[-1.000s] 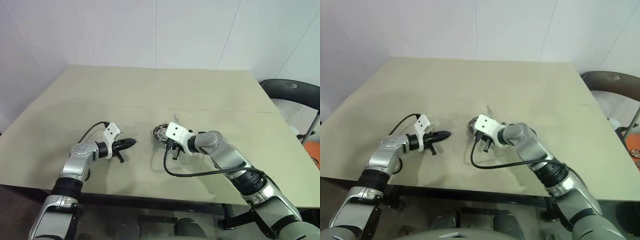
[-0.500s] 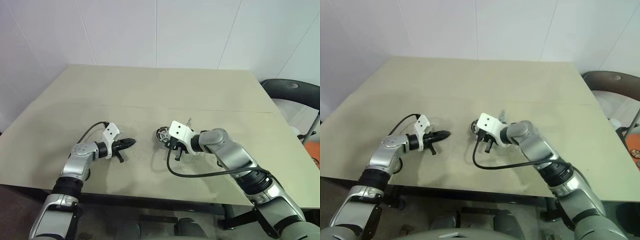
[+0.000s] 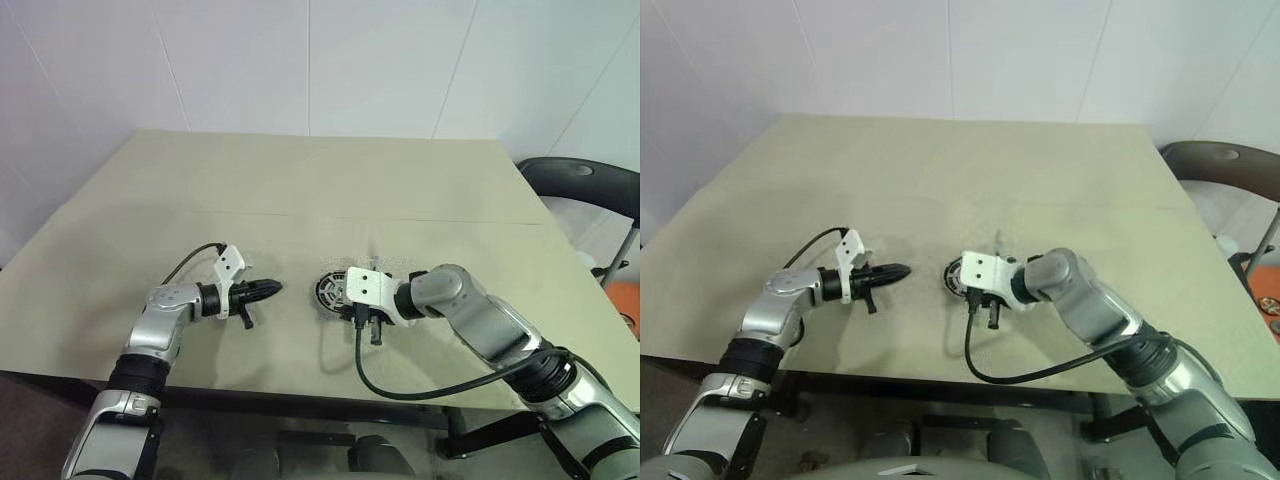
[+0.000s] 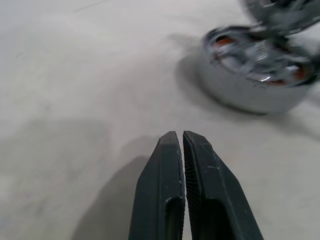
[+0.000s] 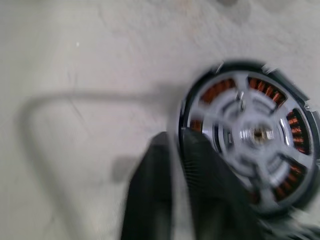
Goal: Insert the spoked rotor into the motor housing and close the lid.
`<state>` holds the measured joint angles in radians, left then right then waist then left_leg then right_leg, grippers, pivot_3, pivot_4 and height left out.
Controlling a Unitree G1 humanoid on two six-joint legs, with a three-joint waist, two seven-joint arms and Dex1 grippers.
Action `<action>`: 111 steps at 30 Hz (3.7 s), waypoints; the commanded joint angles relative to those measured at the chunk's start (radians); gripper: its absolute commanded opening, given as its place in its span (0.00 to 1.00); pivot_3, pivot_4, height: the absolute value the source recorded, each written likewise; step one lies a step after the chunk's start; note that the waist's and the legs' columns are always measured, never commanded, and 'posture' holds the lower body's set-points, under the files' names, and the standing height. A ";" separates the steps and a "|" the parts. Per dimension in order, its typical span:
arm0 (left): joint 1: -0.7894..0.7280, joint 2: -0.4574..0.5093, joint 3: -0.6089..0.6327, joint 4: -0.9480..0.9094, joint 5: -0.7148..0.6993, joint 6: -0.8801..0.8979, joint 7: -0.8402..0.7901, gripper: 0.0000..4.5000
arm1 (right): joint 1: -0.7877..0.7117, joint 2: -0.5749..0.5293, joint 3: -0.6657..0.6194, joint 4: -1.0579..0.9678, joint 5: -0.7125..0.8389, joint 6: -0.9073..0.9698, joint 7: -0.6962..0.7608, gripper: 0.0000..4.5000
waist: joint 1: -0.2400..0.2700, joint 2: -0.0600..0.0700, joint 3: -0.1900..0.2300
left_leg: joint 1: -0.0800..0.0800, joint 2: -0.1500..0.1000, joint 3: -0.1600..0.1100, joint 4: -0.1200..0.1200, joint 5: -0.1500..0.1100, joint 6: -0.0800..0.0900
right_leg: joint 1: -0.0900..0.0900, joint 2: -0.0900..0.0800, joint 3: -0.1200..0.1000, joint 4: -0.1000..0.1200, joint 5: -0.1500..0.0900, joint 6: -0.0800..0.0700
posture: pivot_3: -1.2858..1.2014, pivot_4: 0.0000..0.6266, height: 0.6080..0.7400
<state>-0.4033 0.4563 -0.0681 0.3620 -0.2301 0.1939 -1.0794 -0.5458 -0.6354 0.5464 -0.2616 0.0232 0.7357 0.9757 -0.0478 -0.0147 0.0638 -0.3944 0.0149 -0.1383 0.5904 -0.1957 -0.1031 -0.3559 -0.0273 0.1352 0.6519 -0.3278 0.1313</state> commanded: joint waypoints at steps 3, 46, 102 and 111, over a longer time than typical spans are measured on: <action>-0.004 0.016 0.004 -0.078 -0.019 0.032 -0.009 0.05 | -0.031 0.086 -0.127 -0.006 0.095 0.032 -0.021 0.52 | 0.001 0.000 0.000 | 0.000 0.000 0.000 0.000 0.000 0.000 | 0.000 0.000 0.000 0.000 0.000 0.000 | 0.52 0.00 1.00; -0.019 -0.001 -0.014 -0.055 -0.010 0.036 -0.002 0.05 | -0.018 -0.004 -0.391 0.091 0.218 0.058 -0.061 0.01 | -0.014 0.001 0.000 | 0.000 0.000 0.000 -0.002 0.000 0.000 | 0.001 0.000 0.000 -0.001 0.000 0.000 | 0.52 0.00 1.00; -0.024 0.005 -0.033 -0.052 0.009 0.046 0.044 0.05 | 0.074 0.260 -0.310 0.091 0.222 0.148 -0.337 0.72 | -0.022 0.000 0.000 | 0.001 0.000 0.000 -0.001 0.000 0.000 | 0.001 0.000 0.000 0.001 0.000 0.000 | 0.52 0.00 1.00; -0.026 0.005 -0.037 -0.037 0.021 0.037 0.046 0.05 | 0.042 0.203 -0.411 0.053 0.339 0.129 -0.234 0.72 | -0.021 0.001 0.000 | 0.000 0.000 -0.001 -0.001 0.000 0.000 | 0.001 0.000 0.000 0.000 0.000 0.000 | 0.52 0.00 1.00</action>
<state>-0.4061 0.4551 -0.1043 0.3326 -0.2149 0.2479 -1.0380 -0.4614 -0.4156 0.1856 -0.1635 0.3352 0.8872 0.7289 -0.0690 -0.0141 0.0639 -0.3940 0.0147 -0.1388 0.5889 -0.1957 -0.1029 -0.3552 -0.0274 0.1351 0.6523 -0.3275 0.1315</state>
